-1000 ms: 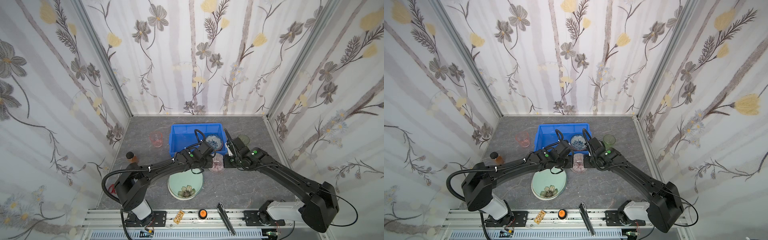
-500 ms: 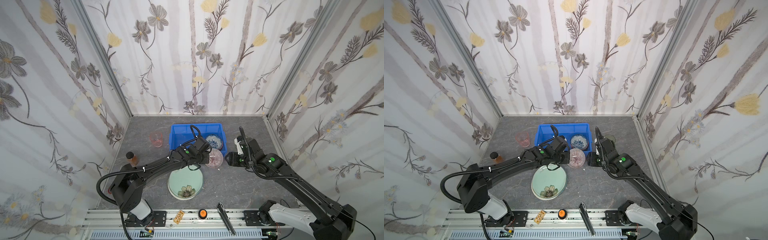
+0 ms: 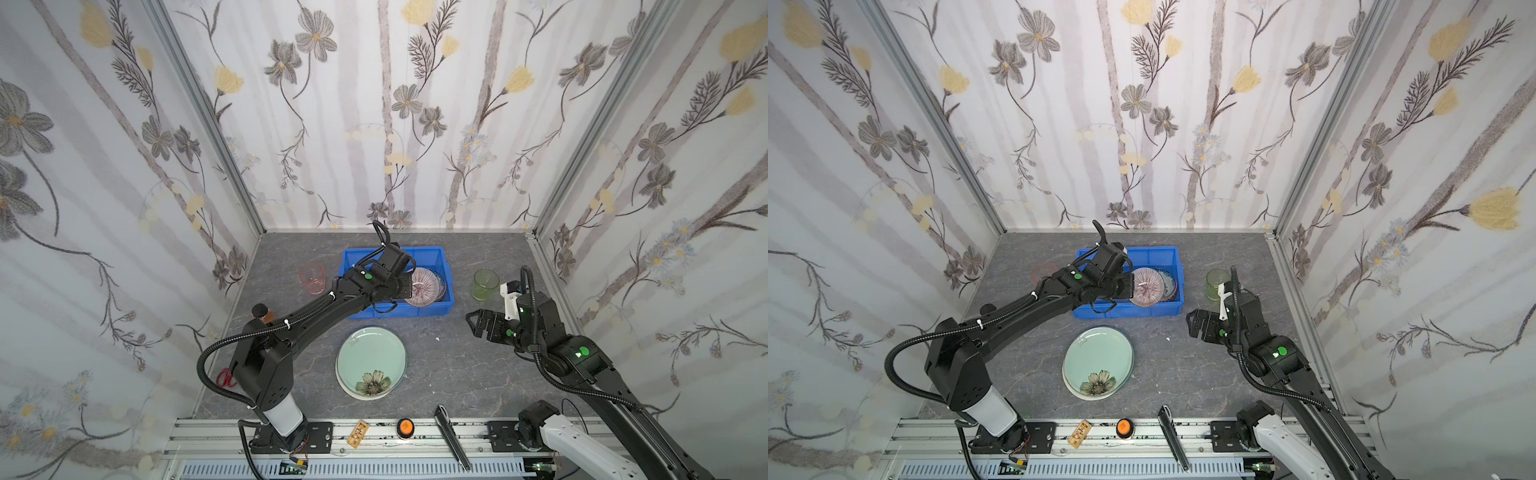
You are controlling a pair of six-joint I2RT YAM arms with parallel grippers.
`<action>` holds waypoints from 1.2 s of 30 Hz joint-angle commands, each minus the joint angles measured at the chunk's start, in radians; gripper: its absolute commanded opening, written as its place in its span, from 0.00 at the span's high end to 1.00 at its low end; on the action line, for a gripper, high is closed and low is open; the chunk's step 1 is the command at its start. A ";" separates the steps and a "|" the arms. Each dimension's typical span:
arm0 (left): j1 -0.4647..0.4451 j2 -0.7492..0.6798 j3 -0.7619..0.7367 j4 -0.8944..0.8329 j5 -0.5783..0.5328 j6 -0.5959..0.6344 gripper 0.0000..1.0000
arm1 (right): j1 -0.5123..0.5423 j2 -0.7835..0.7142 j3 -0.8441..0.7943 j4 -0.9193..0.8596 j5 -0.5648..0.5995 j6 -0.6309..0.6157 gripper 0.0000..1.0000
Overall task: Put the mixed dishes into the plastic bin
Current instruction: 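Carry the pink-striped bowl over the bin with the left gripper while the right gripper withdraws, then lower the pink-striped bowl onto the stack in the bin with the left gripper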
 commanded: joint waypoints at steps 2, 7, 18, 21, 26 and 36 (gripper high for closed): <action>0.018 0.041 0.060 0.002 0.003 0.043 1.00 | -0.009 -0.011 -0.023 0.030 -0.012 -0.006 0.00; 0.032 0.097 0.114 -0.003 0.006 0.063 1.00 | -0.021 -0.008 -0.037 0.052 -0.034 -0.040 0.00; 0.048 0.229 0.264 -0.013 0.046 0.093 1.00 | -0.051 0.022 -0.057 0.096 -0.058 -0.058 0.00; 0.048 0.267 0.296 -0.017 0.068 0.091 1.00 | -0.060 0.023 -0.060 0.097 -0.061 -0.064 0.00; 0.050 0.317 0.324 -0.023 0.073 0.094 1.00 | -0.081 0.021 -0.060 0.096 -0.072 -0.078 0.00; 0.050 0.381 0.343 -0.029 0.092 0.091 1.00 | -0.106 0.019 -0.117 0.103 -0.089 -0.094 0.00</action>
